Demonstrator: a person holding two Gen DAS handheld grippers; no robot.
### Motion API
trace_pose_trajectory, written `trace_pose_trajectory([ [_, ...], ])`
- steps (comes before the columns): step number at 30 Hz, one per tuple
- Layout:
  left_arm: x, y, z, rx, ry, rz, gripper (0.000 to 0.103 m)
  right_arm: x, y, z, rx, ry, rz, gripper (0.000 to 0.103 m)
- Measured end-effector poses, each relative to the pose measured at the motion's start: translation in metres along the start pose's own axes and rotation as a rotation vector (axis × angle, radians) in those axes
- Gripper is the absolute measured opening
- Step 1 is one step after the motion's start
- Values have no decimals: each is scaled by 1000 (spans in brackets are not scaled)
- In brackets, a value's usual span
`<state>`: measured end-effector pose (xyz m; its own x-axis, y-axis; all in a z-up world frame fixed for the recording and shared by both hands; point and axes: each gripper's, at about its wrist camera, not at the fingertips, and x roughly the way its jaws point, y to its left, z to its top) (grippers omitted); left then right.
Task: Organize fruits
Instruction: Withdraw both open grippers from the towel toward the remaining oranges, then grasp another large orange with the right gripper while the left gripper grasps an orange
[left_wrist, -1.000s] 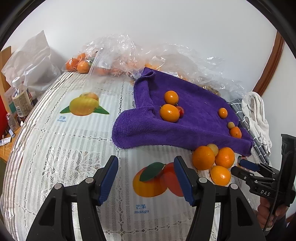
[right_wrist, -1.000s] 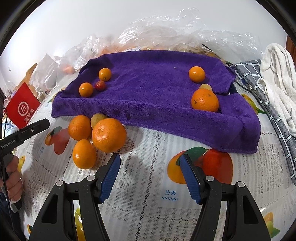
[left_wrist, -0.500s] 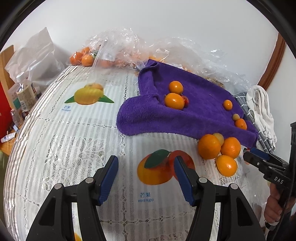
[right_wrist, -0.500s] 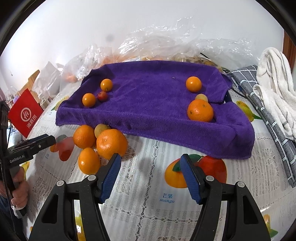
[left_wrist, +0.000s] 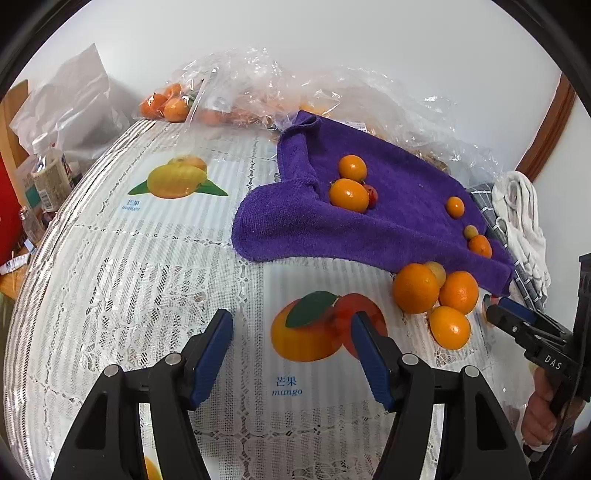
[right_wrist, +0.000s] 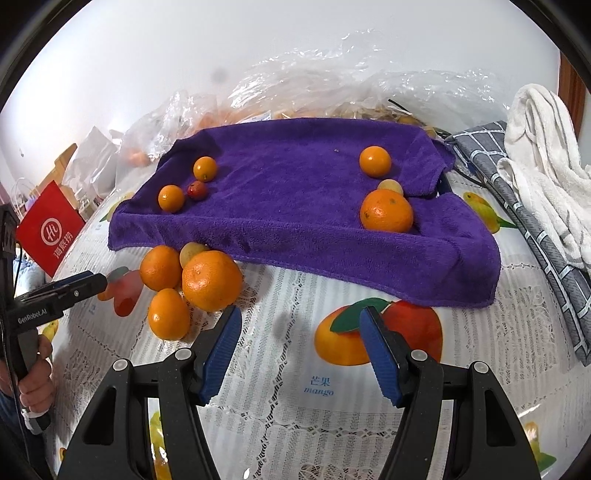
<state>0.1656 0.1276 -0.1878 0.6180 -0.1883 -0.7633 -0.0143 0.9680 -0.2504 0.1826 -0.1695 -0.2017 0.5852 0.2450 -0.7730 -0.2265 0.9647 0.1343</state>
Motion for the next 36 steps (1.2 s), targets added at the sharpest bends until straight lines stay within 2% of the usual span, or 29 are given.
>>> trace_pose_trajectory([
  [11,-9,6,-3,-10,6,-6,64,-5,8,0,-4,-13,28,66],
  [15,-10,3,-4,4,8,-1,64,-5,18,3,-15,-21,67,64],
  [19,-11,-1,-3,21,1,4,64,1,32,11,-10,-14,145,64],
  [22,-10,-2,-1,23,0,2,64,10,42,17,-30,-7,149,63],
  [26,-8,-3,1,31,-4,-3,64,28,47,22,-13,40,181,52],
  [29,-4,-8,4,47,-2,-17,64,31,47,23,-33,40,164,43],
  [33,0,-23,9,70,1,-66,64,20,36,22,-19,27,171,43],
  [36,4,-36,14,70,3,-117,64,9,23,18,-36,13,110,43],
])
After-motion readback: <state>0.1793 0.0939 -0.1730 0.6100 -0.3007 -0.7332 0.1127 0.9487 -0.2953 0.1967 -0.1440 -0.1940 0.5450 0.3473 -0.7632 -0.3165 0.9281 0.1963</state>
